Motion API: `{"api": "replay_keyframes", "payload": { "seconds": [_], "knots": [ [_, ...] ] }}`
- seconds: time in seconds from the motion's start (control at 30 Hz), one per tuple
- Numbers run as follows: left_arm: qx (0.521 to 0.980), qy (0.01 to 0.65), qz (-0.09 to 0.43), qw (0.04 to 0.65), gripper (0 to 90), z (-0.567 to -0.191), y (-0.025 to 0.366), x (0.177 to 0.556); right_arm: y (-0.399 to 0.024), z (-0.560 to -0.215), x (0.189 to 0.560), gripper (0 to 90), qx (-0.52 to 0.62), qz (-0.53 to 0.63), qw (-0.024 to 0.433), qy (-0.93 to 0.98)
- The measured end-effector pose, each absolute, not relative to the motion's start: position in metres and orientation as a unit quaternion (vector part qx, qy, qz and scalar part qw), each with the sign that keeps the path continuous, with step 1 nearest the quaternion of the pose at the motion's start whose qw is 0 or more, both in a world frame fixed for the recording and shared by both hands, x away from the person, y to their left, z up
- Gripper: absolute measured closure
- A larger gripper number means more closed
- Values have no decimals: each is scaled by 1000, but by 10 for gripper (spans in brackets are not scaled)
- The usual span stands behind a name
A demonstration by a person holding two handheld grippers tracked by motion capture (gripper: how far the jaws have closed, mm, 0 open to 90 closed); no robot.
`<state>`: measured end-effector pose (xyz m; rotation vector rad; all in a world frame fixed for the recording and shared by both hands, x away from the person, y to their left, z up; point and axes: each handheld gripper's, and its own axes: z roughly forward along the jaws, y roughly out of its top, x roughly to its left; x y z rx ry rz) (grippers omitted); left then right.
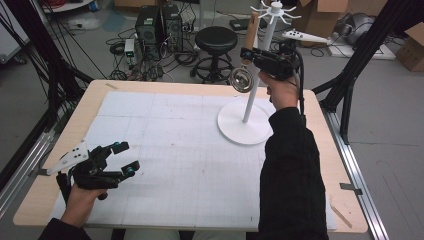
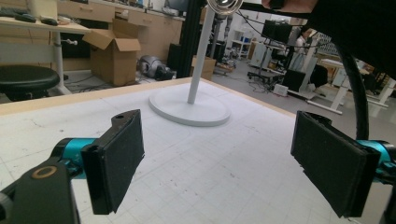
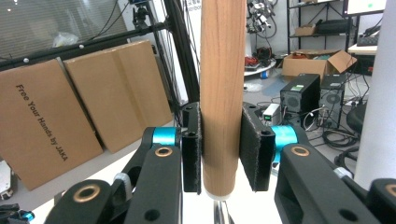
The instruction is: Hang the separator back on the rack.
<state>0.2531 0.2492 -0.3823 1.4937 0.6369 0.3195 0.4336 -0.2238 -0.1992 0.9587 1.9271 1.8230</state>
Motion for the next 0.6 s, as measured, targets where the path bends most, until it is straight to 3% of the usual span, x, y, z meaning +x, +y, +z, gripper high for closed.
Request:
{"api": "replay_keyframes", "payload": {
  "seconds": [0.5,0.6],
  "knots": [
    [666,284,141,676,176,-383,249,253,-231,-205,427,700,349,636,177,665],
    [666,284,142,675,176,-383,249,254,-235,-211,422,512,359,635,178,660]
  ]
}}
